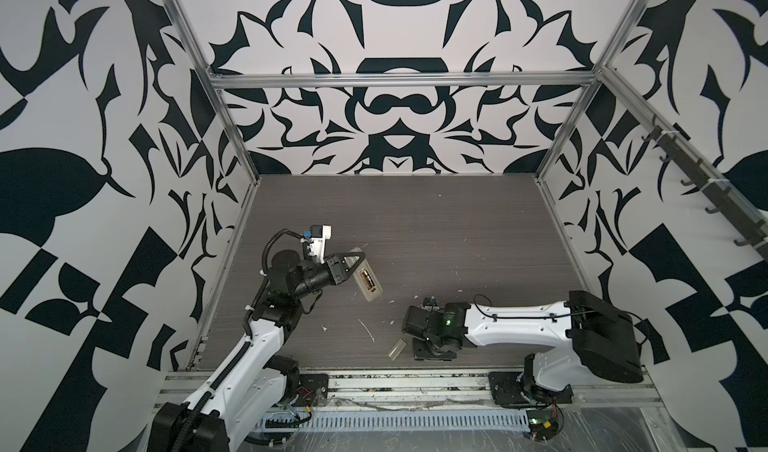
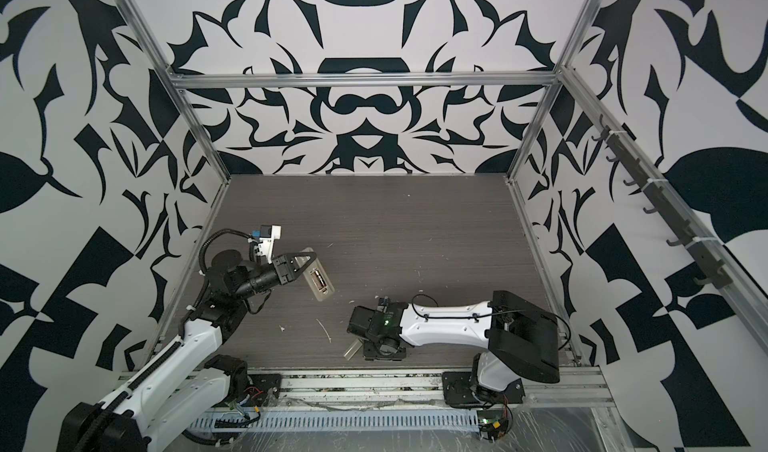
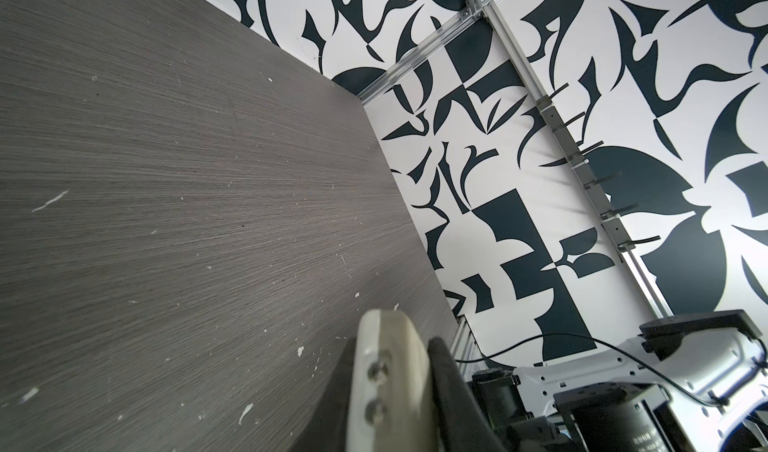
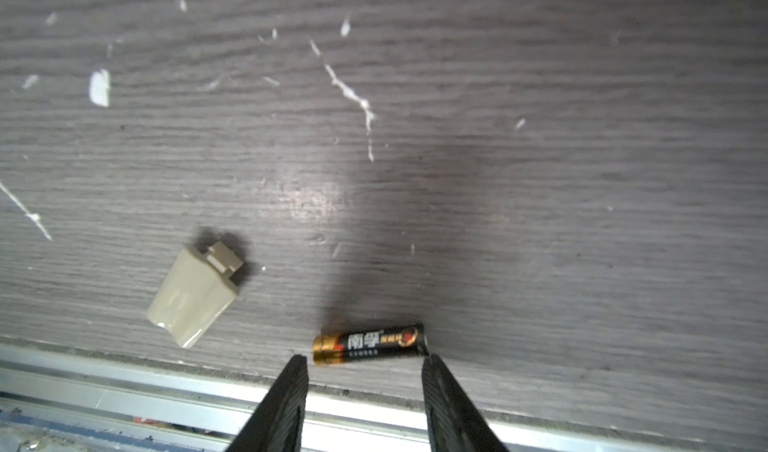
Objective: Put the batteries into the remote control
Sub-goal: 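Lower the open right gripper over the loose battery near the cover, then close the right gripper on the loose gold-and-black battery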
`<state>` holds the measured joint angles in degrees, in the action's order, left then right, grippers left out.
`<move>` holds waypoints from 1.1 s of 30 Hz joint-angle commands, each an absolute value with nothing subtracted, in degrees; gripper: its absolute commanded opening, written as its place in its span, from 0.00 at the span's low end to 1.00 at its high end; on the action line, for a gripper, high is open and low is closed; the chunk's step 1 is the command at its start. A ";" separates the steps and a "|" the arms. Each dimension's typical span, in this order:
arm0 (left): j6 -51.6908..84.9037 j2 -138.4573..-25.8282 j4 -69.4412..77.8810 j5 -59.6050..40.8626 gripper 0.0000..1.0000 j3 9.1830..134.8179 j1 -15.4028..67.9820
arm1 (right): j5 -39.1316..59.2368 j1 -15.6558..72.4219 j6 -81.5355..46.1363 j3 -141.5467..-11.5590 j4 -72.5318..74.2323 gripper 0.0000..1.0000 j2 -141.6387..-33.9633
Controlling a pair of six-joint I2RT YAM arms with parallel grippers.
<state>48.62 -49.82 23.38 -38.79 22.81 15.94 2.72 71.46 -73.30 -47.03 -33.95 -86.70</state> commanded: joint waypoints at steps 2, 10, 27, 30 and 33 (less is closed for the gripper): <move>48.87 -49.04 25.40 -39.08 0.00 22.32 16.26 | 3.11 70.88 -73.14 -46.73 -34.01 0.48 -86.60; 48.73 -49.22 25.02 -38.66 0.00 22.08 16.35 | 4.73 69.44 -71.43 -46.99 -34.89 0.43 -86.64; 47.47 -49.83 24.08 -37.29 0.00 22.32 16.30 | 5.93 67.37 -66.51 -49.37 -35.09 0.43 -90.03; 47.46 -50.07 24.15 -37.43 0.00 22.32 16.28 | 6.73 67.38 -65.09 -50.05 -34.15 0.43 -91.33; 47.46 -50.36 24.08 -37.61 0.00 22.37 16.27 | 7.10 67.34 -63.92 -51.01 -34.21 0.42 -92.81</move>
